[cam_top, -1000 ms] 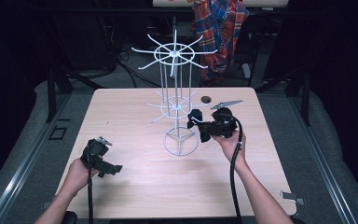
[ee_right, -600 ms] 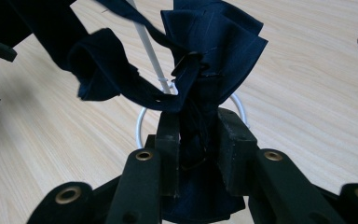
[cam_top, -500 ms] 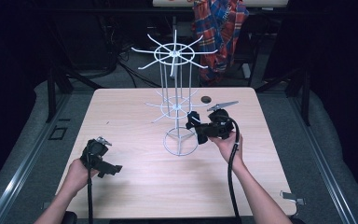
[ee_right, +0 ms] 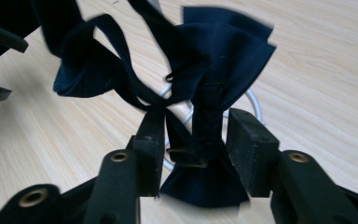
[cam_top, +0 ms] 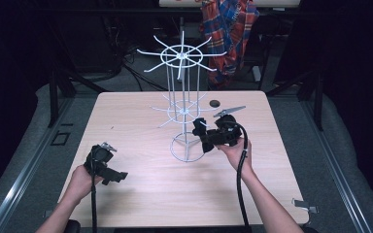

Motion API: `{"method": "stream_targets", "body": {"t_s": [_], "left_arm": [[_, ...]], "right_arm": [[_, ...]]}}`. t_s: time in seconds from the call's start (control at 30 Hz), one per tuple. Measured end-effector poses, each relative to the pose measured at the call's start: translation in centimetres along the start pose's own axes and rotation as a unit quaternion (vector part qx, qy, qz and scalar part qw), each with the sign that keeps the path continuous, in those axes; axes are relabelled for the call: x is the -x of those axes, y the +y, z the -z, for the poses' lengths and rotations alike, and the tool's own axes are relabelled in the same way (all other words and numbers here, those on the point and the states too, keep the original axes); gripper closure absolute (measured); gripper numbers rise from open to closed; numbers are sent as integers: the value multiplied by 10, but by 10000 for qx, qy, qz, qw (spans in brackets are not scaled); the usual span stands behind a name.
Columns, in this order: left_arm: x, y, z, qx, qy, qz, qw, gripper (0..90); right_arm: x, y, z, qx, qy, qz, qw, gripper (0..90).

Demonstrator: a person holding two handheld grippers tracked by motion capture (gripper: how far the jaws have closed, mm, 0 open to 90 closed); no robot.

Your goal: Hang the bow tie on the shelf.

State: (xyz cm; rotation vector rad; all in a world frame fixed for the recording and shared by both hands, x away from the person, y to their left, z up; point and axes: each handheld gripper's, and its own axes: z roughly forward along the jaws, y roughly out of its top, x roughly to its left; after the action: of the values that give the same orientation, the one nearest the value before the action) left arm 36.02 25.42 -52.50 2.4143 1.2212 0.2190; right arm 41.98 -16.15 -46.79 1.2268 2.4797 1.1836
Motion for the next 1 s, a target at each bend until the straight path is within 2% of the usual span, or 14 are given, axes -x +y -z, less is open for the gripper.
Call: {"method": "stream_targets", "body": {"t_s": [0.03, 0.07, 0.17, 0.23, 0.27, 0.3, 0.33, 0.43, 0.47, 0.63, 0.8, 0.97, 1.0], "left_arm": [[0, 0, 0, 0, 0, 0, 10000, 2], [0, 0, 0, 2, -1, 20, 10000, 1], [0, -1, 1, 6, -5, 15, 10000, 2], [0, 0, 1, 6, -13, 7, 10000, 1], [0, 0, 1, 6, -15, 5, 10000, 2], [1, 0, 1, 15, 6, 3, 10000, 1], [1, 0, 1, 9, -15, -6, 10000, 2], [1, 0, 1, 16, -14, -12, 10000, 1], [1, 0, 1, 34, -13, -21, 10000, 2], [2, 0, 2, 47, -14, -28, 10000, 2], [1, 0, 2, 32, -21, -8, 10000, 2], [3, 1, 2, 35, -10, -20, 10000, 1], [3, 1, 2, 38, -8, -22, 10000, 1]], "right_arm": [[0, 0, 0, 0, 0, 0, 10000, 545], [-1, 0, 1, -44, 37, -7, 10000, 481], [0, 0, 3, -93, 64, -27, 9999, 455], [-1, 0, 6, -131, 41, 2, 9999, 406], [-2, 0, 7, -68, 65, -27, 10000, 395], [-2, 0, 9, -116, 61, 42, 9999, 371], [-3, 1, 12, -219, 52, 84, 9997, 296], [-5, 0, 18, -294, 16, 154, 9994, 262], [-7, 0, 22, -359, -61, 221, 9991, 211], [-10, -2, 32, -428, -125, 302, 9986, 155], [-8, -8, 53, -432, -267, 386, 9980, 97], [-7, -12, 63, -452, -283, 395, 9978, 66], [-7, -14, 66, -457, -285, 458, 9975, 61]]}}
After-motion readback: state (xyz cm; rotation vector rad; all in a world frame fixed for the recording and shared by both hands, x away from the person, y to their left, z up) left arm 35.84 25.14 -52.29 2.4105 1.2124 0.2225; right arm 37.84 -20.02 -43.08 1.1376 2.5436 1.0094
